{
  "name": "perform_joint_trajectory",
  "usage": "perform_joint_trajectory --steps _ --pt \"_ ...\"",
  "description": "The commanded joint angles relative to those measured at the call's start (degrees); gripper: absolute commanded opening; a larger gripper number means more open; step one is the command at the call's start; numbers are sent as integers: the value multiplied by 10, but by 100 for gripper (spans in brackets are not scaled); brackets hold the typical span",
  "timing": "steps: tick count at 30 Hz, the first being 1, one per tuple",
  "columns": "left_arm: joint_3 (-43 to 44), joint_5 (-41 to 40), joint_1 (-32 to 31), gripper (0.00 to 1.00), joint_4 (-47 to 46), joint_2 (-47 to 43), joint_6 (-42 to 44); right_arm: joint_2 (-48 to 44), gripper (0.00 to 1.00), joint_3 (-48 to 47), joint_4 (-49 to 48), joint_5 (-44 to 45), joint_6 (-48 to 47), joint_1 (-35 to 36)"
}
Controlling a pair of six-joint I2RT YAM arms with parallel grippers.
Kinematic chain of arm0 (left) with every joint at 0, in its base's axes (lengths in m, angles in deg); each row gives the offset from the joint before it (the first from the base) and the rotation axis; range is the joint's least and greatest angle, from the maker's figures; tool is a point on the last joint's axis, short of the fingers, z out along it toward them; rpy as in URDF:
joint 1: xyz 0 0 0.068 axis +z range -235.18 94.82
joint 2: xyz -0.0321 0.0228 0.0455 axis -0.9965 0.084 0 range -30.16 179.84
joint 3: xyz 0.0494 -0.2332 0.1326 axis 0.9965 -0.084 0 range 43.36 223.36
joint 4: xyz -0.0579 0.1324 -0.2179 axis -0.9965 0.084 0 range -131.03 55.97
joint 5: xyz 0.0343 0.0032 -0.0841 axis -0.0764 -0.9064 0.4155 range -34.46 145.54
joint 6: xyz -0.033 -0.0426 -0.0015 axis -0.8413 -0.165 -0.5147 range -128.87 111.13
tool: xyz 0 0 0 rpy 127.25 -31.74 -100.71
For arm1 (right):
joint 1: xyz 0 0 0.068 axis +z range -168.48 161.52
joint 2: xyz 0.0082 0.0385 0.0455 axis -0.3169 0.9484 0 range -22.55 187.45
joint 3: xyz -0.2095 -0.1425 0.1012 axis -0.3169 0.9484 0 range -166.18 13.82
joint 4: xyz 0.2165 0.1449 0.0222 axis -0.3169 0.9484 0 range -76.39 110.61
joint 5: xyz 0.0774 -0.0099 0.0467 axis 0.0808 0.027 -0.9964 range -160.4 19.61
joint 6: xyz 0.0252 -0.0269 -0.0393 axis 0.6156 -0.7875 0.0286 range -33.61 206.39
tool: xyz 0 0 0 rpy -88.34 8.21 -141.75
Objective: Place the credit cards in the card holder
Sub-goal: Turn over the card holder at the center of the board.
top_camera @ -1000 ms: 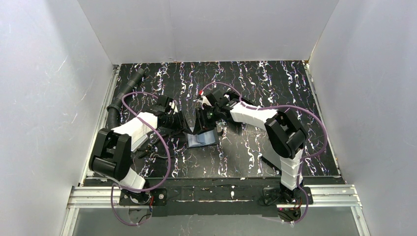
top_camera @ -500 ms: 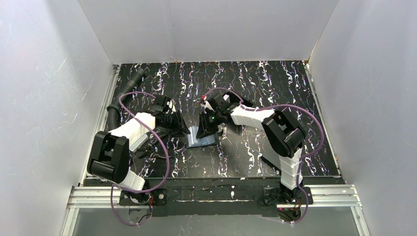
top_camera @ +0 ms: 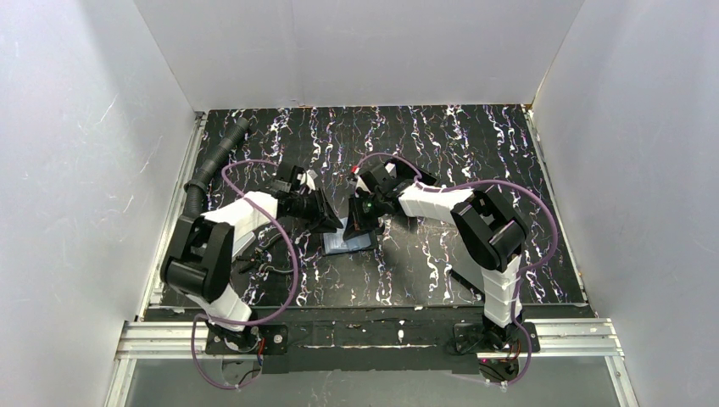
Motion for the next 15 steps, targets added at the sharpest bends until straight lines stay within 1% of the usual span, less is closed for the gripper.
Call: perform_joint_trajectory --steps 1,3,5,8,11,15 --pt "14 24 -4 28 -25 49 -12 -20 5 -9 23 27 -21 -2" --pt "16 16 -6 28 -22 63 -6 -20 6 -11 34 35 -28 -1" --pt "27 -18 -6 25 24 72 15 -23 7 -13 49 48 -36 -2" --pt "27 -83 -6 23 69 71 45 -34 17 -16 95 94 -69 -3" --pt "18 -111 -1 22 84 81 61 -41 27 -4 124 140 -104 -4" --pt "4 -119 5 20 80 98 63 -48 32 8 139 164 -131 -4"
